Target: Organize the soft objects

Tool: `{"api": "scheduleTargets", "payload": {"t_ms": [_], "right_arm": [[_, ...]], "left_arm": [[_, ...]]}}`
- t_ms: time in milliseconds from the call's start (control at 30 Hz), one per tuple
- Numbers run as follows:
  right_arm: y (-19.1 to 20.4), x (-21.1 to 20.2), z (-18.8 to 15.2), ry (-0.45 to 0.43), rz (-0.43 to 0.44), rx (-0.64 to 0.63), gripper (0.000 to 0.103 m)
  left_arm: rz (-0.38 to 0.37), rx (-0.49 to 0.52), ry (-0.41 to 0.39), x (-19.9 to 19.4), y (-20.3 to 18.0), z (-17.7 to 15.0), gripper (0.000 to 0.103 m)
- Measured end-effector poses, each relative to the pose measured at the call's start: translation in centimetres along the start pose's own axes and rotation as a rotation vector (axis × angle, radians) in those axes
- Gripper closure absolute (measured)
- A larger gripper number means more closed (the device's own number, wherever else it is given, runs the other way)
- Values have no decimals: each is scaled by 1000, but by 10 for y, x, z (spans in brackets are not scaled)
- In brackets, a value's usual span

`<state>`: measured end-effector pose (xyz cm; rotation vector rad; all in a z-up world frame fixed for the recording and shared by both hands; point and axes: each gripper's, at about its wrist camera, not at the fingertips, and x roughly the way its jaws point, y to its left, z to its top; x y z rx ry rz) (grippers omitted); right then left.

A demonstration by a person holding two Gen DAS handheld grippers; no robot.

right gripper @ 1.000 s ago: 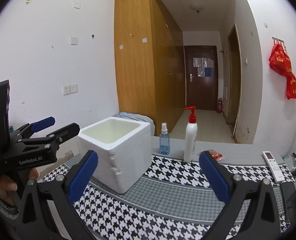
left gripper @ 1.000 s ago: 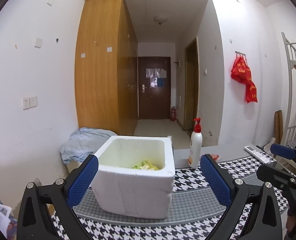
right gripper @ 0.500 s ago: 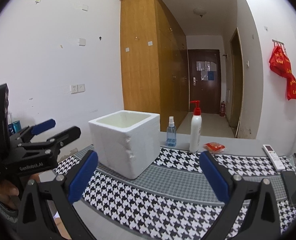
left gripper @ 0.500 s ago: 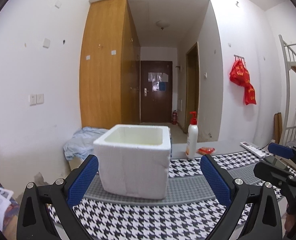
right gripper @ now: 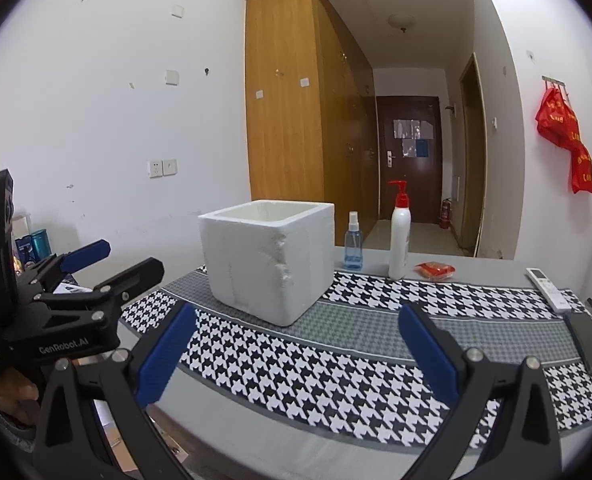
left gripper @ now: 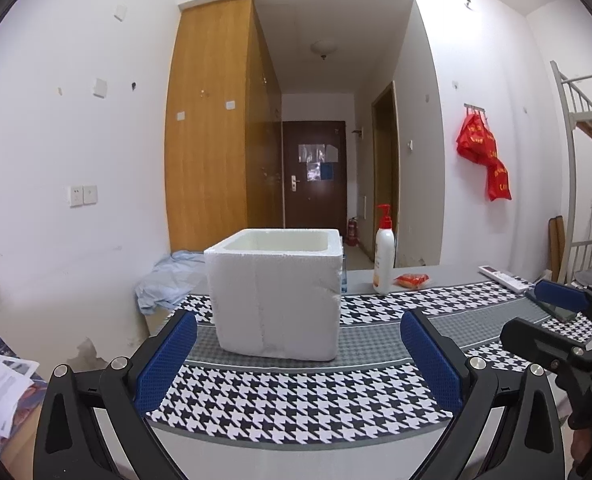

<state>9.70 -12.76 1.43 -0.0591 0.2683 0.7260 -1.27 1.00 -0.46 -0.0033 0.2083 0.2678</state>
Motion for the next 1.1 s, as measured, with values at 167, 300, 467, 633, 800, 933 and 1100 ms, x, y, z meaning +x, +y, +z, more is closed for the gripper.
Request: {"api": "scheduleTargets", "payload": {"t_ms": [167, 300, 467, 633, 800, 933, 1100], "right_arm": [[3, -7, -1, -18, -14, -11, 1], [4, -10, -2, -23, -13, -11, 1], [3, -9, -4, -9, -11, -13, 1], [4, -8, -3, -6, -10, -14, 1], [5, -6, -3, 2, -16, -14, 1], [6, -5, -2, 3, -14, -14, 1], [4, -4, -2, 3, -17, -11, 1]], "left_arm": [[5, 6, -11, -6, 0, 2, 1], [3, 6, -12, -7, 0, 1, 1], [4, 7, 1, -7, 2, 1, 1], [3, 2, 7, -7, 4, 1, 1], [0, -5, 3, -8, 5, 0, 1], [3, -6, 8, -6, 4, 0, 1], [-1, -6, 11, -6, 4, -2, 1]]}}
